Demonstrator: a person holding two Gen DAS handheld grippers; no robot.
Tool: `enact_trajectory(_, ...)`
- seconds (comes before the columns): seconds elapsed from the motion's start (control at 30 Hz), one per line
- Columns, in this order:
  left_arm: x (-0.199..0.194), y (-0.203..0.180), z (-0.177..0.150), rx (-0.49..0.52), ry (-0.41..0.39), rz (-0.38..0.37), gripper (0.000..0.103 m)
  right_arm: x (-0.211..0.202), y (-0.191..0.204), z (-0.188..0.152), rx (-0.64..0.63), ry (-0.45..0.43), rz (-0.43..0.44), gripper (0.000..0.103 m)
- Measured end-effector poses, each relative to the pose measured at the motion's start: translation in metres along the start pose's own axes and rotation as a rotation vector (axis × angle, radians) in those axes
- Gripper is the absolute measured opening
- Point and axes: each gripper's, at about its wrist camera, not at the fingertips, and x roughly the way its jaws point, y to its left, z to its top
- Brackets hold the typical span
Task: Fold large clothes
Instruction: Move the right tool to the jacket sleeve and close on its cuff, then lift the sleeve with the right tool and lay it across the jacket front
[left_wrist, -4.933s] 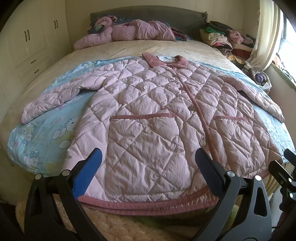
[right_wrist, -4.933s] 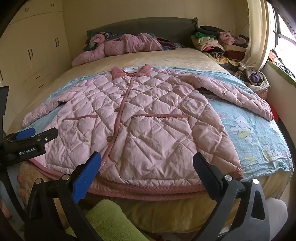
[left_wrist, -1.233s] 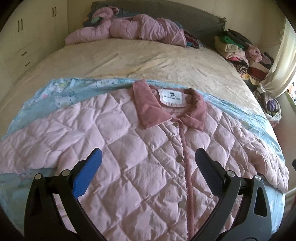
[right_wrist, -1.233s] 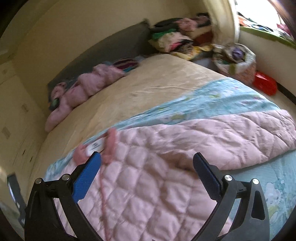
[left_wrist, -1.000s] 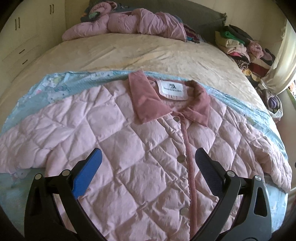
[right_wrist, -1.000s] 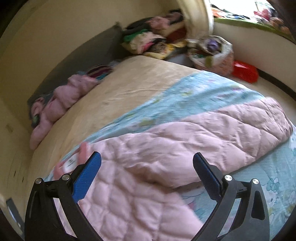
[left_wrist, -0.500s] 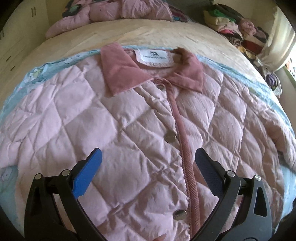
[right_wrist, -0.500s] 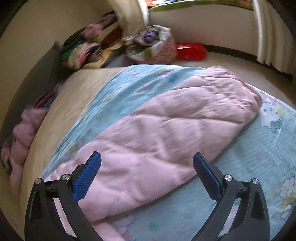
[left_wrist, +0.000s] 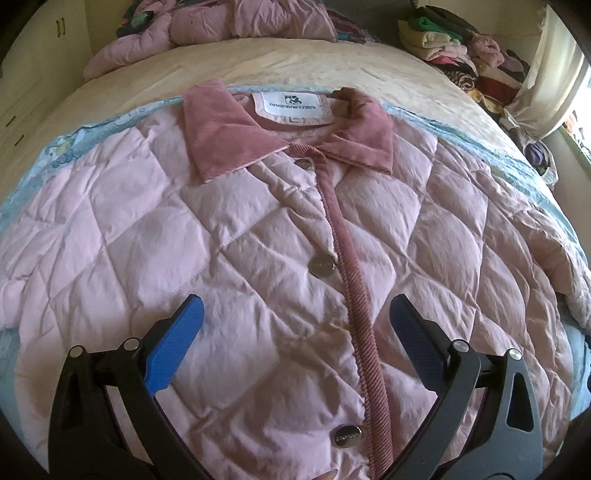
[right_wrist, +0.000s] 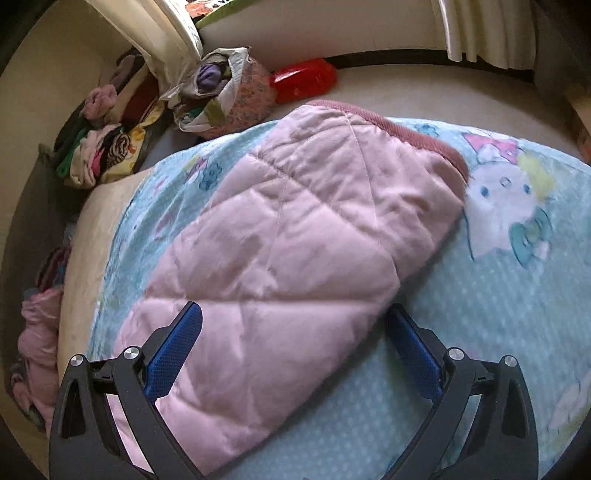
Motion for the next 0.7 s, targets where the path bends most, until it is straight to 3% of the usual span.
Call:
enact_trajectory(0.13,-0.011,0.011,0.009,-0.022,-0.021,-0.01,0.094,0.008,-0.002,0.011,0.009,-0.021,0.052,0.096)
enact_trajectory(0.23,-0.025,0.02,0.017,-0.031,-0.048,0.004,0.094,0.008,0.0,0.016,-0.021,-0.05,0.056,0.064)
enact_trajectory(0.27,-0.029,0.021,0.018,-0.032,-0.053,0.005,0.094,0.008,0.001,0.018,-0.025,-0.05,0.078,0.046)
enact_trajectory(0.3,-0.034,0.024,0.019,-0.036,-0.057,0.0,0.094,0.008,0.004,0.02,-0.033,-0.044,0.118,0.037)
enact_trajectory(0.4,-0.046,0.031,0.024,-0.057,-0.067,-0.02,0.094,-0.006,0.018,0.024,-0.098,-0.072,0.156,0.023)
enact_trajectory(0.7,-0.073,0.049,0.028,-0.111,-0.095,-0.081,0.094,-0.081,0.094,0.008,-0.313,-0.145,0.372,0.017)
